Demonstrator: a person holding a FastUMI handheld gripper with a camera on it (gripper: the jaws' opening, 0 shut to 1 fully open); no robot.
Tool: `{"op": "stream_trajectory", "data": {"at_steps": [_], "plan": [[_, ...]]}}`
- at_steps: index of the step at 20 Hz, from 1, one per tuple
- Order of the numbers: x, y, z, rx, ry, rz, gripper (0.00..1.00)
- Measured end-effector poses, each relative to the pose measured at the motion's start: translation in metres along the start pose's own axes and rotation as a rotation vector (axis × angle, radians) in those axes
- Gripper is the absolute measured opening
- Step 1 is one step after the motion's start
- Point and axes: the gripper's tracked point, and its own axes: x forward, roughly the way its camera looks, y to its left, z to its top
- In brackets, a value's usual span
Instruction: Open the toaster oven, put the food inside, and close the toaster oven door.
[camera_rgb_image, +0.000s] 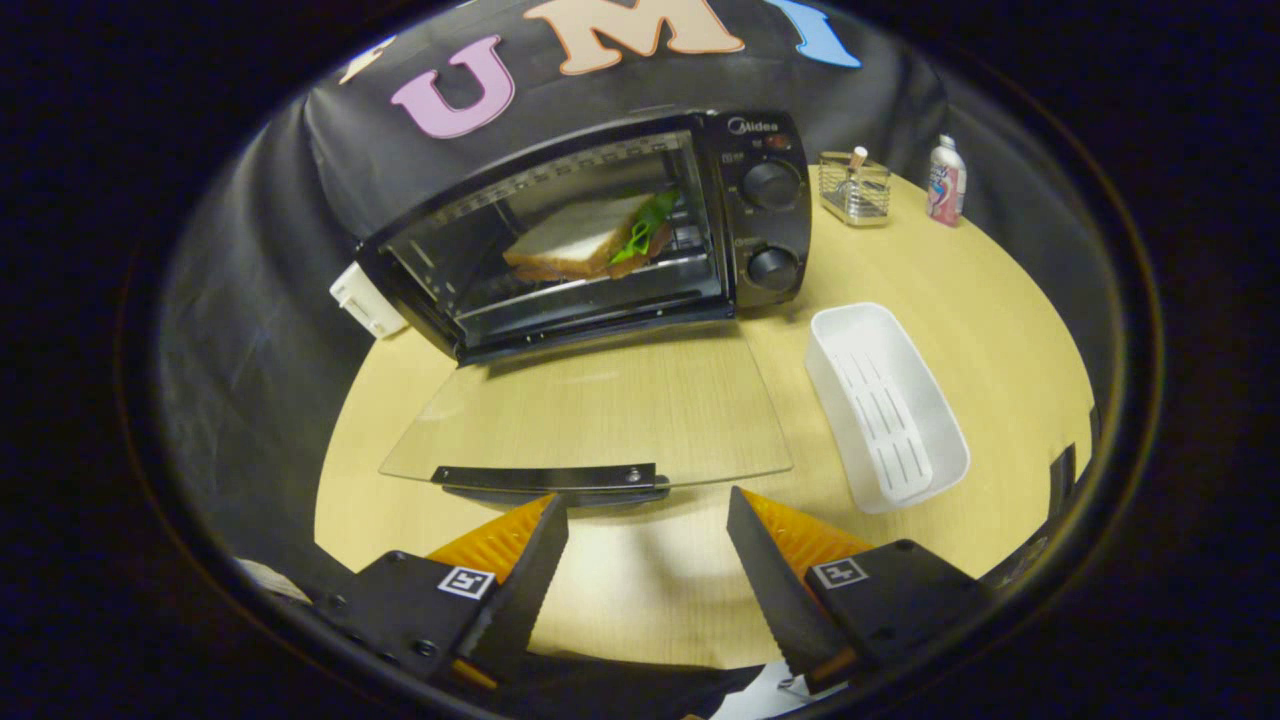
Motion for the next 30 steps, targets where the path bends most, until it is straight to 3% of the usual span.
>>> {"op": "stream_trajectory", "data": {"at_steps": [5, 11, 14, 30], "plan": [[-0.016, 0.012, 0.041, 0.054, -0.117, 0.028, 0.99], [-0.026, 0.025, 0.085, -0.016, -0.235, 0.006, 0.98], [-0.027, 0.037, 0.097, 0.02, -0.26, 0.027, 0.99], [0.003, 0.044, 0.191, 0.121, -0.44, 0.054, 1.0]]}}
